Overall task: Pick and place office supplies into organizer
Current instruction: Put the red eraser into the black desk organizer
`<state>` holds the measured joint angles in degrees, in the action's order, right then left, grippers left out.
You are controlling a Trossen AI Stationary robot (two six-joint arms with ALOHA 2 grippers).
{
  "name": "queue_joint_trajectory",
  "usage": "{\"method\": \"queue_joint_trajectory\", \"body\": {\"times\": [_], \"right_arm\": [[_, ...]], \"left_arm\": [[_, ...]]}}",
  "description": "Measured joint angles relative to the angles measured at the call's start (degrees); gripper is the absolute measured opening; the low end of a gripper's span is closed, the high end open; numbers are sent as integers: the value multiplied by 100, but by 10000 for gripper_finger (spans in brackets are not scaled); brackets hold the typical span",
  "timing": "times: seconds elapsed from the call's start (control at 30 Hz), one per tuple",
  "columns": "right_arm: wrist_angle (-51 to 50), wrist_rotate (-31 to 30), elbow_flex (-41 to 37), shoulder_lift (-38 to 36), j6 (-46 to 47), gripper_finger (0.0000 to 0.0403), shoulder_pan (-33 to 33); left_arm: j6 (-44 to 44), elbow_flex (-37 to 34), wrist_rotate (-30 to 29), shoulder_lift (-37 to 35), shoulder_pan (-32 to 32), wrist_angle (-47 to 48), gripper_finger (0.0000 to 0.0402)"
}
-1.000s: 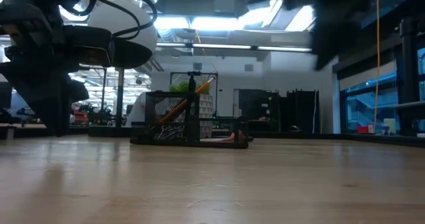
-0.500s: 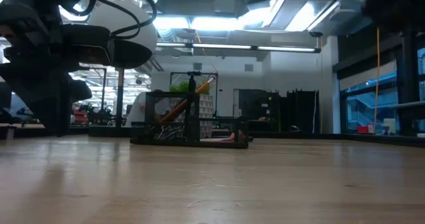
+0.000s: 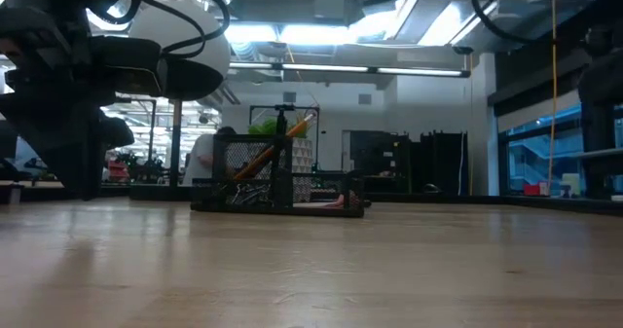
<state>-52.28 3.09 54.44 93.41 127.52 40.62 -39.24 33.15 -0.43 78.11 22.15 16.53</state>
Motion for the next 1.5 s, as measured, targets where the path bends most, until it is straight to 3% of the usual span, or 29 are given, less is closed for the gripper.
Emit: {"method": "queue_joint_trajectory", "body": {"times": [0.37,0.73,1.0,1.23,1.47,1.5], "right_arm": [[1429,-69,-817,-10,173,192,-7],[1444,-33,-967,-2,-52,188,-7],[1373,23,-978,9,-141,129,-2],[1296,-53,-977,9,-754,76,1],[1003,-431,-618,72,-1607,65,18],[908,-706,-548,80,-1697,65,16]], "left_arm": [[0,2,40,0,71,4,97],[0,0,6,0,228,0,97],[0,0,1,-1,229,0,97],[0,0,-1,-1,229,0,97],[0,1,-1,-1,229,0,97],[0,0,-1,0,229,0,97]]}}
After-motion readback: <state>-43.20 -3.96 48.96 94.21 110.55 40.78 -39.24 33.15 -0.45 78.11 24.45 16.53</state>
